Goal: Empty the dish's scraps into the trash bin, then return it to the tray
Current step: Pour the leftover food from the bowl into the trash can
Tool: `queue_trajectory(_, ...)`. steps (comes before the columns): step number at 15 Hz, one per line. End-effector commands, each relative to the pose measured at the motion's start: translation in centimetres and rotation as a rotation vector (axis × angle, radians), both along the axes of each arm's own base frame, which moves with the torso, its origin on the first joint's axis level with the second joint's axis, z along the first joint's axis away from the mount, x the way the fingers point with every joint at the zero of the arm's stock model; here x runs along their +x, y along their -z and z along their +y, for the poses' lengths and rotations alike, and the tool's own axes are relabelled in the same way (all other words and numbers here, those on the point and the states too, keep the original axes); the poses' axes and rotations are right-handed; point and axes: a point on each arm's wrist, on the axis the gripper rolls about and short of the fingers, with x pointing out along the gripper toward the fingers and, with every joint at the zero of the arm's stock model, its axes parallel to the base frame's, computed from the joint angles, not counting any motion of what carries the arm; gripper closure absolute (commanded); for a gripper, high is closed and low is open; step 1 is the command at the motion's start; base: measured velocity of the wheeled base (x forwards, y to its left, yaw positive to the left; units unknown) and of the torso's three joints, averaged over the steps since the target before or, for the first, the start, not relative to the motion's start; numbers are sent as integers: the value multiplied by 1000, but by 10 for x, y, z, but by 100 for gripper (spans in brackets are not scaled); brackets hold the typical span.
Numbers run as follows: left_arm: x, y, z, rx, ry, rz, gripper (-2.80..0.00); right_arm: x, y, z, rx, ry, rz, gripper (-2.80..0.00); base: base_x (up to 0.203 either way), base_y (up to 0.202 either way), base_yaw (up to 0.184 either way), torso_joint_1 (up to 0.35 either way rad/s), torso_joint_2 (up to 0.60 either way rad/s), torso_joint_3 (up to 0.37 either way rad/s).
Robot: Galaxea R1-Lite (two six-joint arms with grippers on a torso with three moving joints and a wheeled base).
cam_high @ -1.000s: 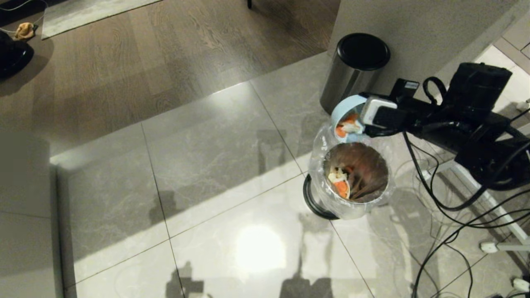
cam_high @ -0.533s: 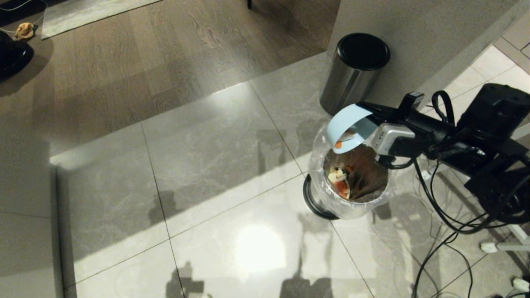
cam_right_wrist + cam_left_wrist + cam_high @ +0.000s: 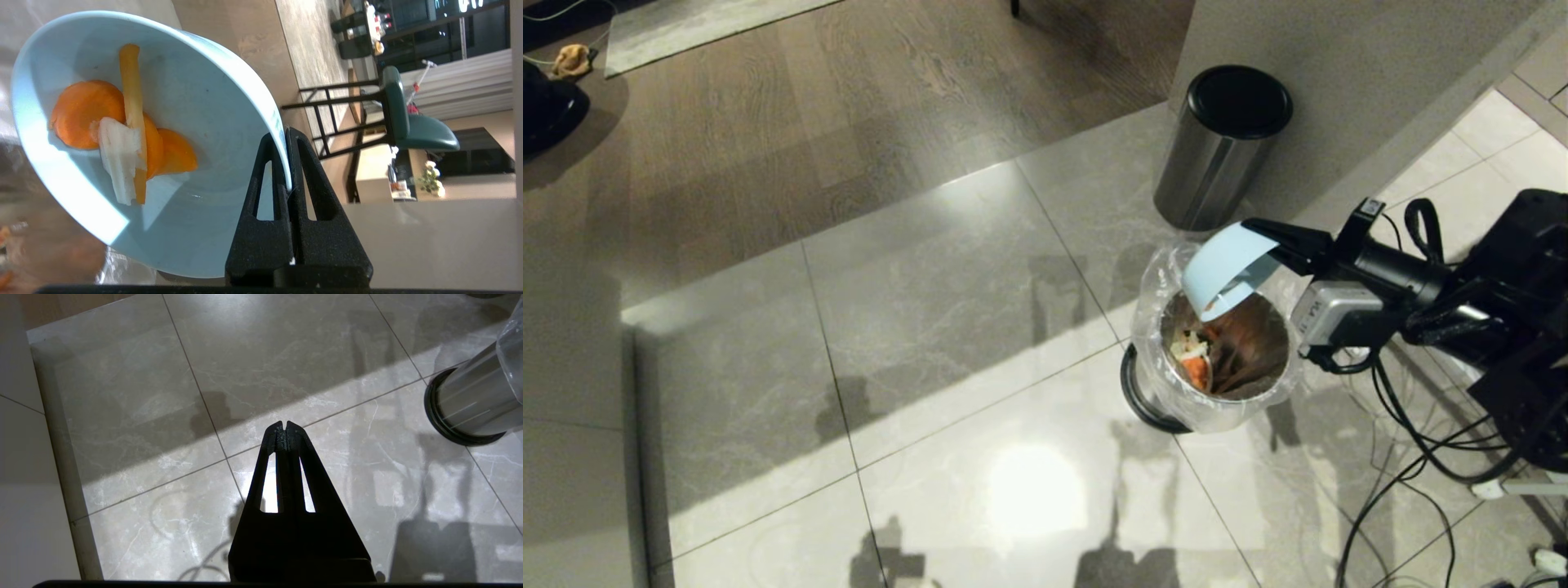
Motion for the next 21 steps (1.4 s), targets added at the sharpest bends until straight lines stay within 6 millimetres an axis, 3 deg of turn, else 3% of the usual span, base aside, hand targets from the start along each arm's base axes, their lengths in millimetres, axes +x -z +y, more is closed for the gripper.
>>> queue_trajectory(1,0,0,0,-2,0,0,0,0,-1,-3,-11,-15,-33,0,0,0,0,0,0,0)
queue_trajectory(8,0,0,0,-1,-1,0,0,2,-19,-14,4,-64,-150,0,0,0,0,0,0,0)
queue_trajectory(21,0,0,0,-1,-1,0,0,-4,-20,-31,-48,-126,-160,0,0,0,0,0,0,0)
